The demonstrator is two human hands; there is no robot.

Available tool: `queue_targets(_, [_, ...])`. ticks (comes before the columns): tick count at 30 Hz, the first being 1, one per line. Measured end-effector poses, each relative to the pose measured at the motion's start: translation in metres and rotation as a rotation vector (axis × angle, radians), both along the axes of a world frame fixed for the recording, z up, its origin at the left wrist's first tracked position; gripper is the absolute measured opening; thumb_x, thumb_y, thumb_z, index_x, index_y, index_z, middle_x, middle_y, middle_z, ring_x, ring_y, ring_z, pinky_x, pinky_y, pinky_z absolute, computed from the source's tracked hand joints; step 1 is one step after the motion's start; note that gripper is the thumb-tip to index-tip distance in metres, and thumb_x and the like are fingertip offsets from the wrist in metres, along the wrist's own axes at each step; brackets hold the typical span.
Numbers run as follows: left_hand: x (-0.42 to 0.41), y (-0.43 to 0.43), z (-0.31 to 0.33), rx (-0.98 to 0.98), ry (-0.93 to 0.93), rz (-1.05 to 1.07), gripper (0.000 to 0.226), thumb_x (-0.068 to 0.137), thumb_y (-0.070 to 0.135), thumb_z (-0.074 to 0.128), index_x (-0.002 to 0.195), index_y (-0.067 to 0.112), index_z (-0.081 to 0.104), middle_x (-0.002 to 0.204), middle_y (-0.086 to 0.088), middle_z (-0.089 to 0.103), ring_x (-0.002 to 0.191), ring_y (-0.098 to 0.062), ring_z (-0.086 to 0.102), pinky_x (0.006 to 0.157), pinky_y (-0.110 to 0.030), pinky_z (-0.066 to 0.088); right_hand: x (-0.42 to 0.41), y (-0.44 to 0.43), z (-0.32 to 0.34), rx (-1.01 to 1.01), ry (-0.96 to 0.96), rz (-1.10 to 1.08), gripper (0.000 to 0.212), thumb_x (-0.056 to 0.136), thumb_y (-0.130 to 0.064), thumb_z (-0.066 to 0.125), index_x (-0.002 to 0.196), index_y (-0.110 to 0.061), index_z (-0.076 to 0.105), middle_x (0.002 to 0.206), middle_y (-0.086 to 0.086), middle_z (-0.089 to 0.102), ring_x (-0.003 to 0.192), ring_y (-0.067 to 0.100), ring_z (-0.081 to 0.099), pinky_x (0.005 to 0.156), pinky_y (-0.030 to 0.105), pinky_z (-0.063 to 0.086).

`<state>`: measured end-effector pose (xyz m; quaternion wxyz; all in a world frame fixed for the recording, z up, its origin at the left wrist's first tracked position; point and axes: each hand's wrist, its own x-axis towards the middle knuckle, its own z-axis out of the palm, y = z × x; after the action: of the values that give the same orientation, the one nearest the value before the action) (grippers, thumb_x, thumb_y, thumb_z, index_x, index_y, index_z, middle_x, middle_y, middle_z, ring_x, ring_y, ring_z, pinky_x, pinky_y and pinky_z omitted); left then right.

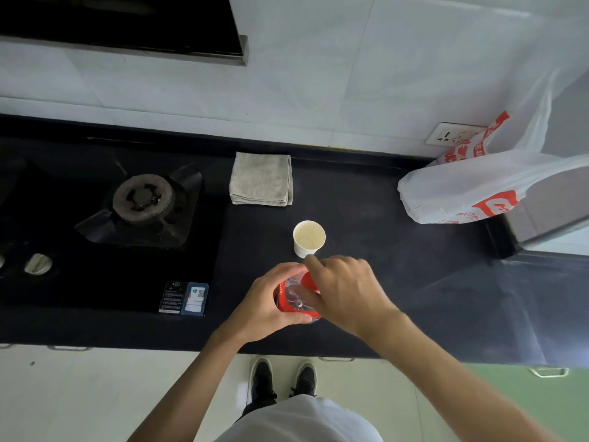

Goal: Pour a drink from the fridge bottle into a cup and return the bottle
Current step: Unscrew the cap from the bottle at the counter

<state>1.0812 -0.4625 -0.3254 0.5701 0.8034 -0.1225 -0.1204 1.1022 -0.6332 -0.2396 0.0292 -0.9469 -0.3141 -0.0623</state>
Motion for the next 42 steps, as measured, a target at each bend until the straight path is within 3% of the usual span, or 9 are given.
queue_targets(4, [0.000,0.000,0.003,0.003,0.030,0.013,0.075,0.068,0.031,0.092,0.131,0.036,0.051,0.125,0.019,0.059,0.119,-0.004,0.058,0.090,-0.011,0.049,0.002,-0.004,0.000,0.034,0.075,0.122,0.027,0.087,-0.035,0.070,0.100,-0.013,0.061,0.078,0.004,0.067,0.068,0.024,0.062,0.054,0.036,0.054])
queue_targets(7, [-0.001,0.000,0.005,0.005,0.042,0.020,0.075,0.068,0.030,0.091,0.127,0.045,0.048,0.124,0.026,0.057,0.119,0.001,0.057,0.088,-0.010,0.049,0.007,-0.012,0.006,-0.055,0.105,0.246,0.049,0.070,-0.024,0.087,0.111,-0.016,0.060,0.094,0.006,0.068,0.083,0.023,0.063,0.067,0.036,0.058])
queue_targets(10, [-0.002,0.001,0.004,0.000,0.041,0.027,0.075,0.067,0.031,0.092,0.126,0.046,0.048,0.126,0.026,0.056,0.120,-0.001,0.057,0.089,-0.014,0.052,0.010,-0.015,0.011,-0.099,0.097,0.318,0.052,0.065,-0.016,0.089,0.110,-0.017,0.064,0.099,0.005,0.068,0.088,0.023,0.064,0.072,0.038,0.059])
queue_targets(14, [-0.001,0.000,0.005,-0.004,0.042,0.029,0.075,0.066,0.034,0.092,0.127,0.046,0.049,0.125,0.023,0.058,0.120,-0.006,0.059,0.091,-0.018,0.054,0.011,-0.014,0.014,-0.054,0.093,0.283,0.045,0.069,-0.025,0.087,0.107,-0.018,0.065,0.093,0.002,0.068,0.079,0.022,0.066,0.059,0.036,0.057])
queue_targets(18, [0.000,-0.001,0.004,-0.008,0.032,0.016,0.079,0.067,0.033,0.092,0.134,0.035,0.051,0.128,0.018,0.060,0.121,-0.007,0.058,0.094,-0.020,0.053,0.010,-0.004,0.015,-0.005,0.075,0.131,0.035,0.088,-0.045,0.065,0.099,-0.012,0.060,0.075,0.002,0.065,0.061,0.025,0.061,0.049,0.030,0.036])
queue_targets(23, [-0.002,-0.001,0.004,-0.001,0.055,0.034,0.076,0.066,0.032,0.092,0.128,0.044,0.049,0.122,0.024,0.059,0.118,-0.004,0.059,0.088,-0.015,0.053,0.014,-0.006,0.015,0.025,0.150,0.246,0.031,0.090,-0.034,0.067,0.114,-0.016,0.061,0.090,0.004,0.071,0.078,0.025,0.066,0.062,0.037,0.056])
queue_targets(29, [-0.002,-0.001,0.007,0.029,0.058,0.036,0.080,0.066,0.032,0.092,0.118,0.066,0.043,0.124,0.034,0.054,0.119,0.003,0.056,0.087,-0.009,0.050,0.015,-0.015,0.023,-0.072,0.172,0.377,0.057,0.062,-0.010,0.091,0.113,-0.017,0.066,0.109,0.008,0.065,0.097,0.026,0.066,0.067,0.040,0.061])
queue_targets(36, [-0.001,-0.003,0.003,0.010,0.094,0.050,0.067,0.065,0.028,0.093,0.120,0.032,0.056,0.108,0.024,0.065,0.106,-0.004,0.065,0.083,-0.012,0.051,0.012,0.005,0.014,0.119,0.079,0.285,0.019,0.086,-0.032,0.068,0.089,-0.014,0.065,0.078,-0.001,0.062,0.069,0.019,0.058,0.046,0.030,0.044])
queue_targets(42, [-0.002,-0.003,0.003,0.011,0.093,0.051,0.071,0.065,0.027,0.093,0.124,0.032,0.054,0.113,0.021,0.064,0.113,-0.003,0.061,0.088,-0.011,0.049,0.016,0.015,-0.006,0.250,0.039,0.136,0.017,0.086,-0.027,0.064,0.082,-0.012,0.059,0.071,-0.001,0.058,0.062,0.021,0.056,0.041,0.034,0.046])
